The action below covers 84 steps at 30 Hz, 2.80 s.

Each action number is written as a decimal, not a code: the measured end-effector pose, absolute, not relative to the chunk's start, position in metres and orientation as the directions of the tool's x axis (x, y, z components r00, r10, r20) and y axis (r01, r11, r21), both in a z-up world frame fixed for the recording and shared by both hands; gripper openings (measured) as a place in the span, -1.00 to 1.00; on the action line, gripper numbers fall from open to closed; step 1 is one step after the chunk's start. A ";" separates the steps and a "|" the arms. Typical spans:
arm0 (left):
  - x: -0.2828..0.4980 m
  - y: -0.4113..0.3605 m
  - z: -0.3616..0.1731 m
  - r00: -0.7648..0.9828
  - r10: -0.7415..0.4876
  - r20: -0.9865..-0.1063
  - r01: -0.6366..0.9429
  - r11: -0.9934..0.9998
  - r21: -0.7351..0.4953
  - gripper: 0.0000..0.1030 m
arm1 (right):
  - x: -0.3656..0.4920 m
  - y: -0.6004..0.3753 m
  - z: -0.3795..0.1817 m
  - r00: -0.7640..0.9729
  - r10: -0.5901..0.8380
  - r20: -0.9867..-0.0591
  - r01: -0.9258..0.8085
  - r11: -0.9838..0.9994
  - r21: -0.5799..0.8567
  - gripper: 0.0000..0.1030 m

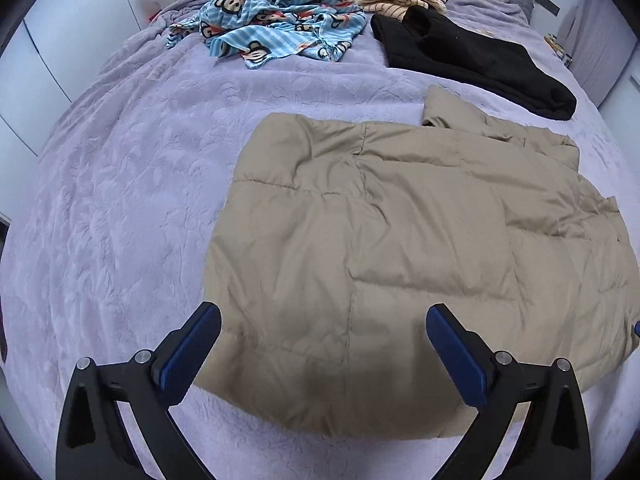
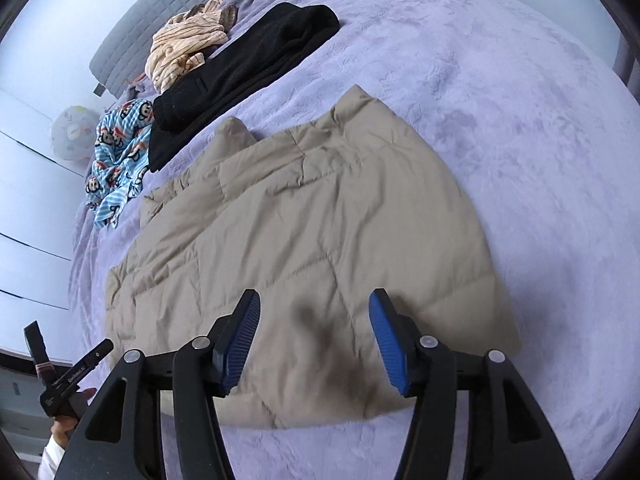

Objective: Fold large clothes

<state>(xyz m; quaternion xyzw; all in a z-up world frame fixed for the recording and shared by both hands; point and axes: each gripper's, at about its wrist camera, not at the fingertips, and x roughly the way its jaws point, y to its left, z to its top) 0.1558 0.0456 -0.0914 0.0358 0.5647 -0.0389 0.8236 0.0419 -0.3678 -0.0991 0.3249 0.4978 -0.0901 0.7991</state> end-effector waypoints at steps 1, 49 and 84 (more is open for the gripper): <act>0.150 0.046 -0.091 0.349 -0.035 -0.937 0.112 0.994 0.004 1.00 | 0.036 -0.366 -0.100 0.485 0.191 -0.853 0.471 0.765 0.439 0.39; 0.124 0.119 -0.180 0.318 -0.572 -0.756 -0.196 0.741 -0.643 1.00 | 0.000 -0.365 -0.207 0.638 0.479 -0.603 0.523 0.305 0.796 0.99; 0.016 0.125 -0.106 0.384 -0.514 -0.767 0.039 0.839 -0.542 -0.69 | -0.042 -0.354 -0.179 0.621 0.596 -0.510 0.432 0.283 0.857 -0.58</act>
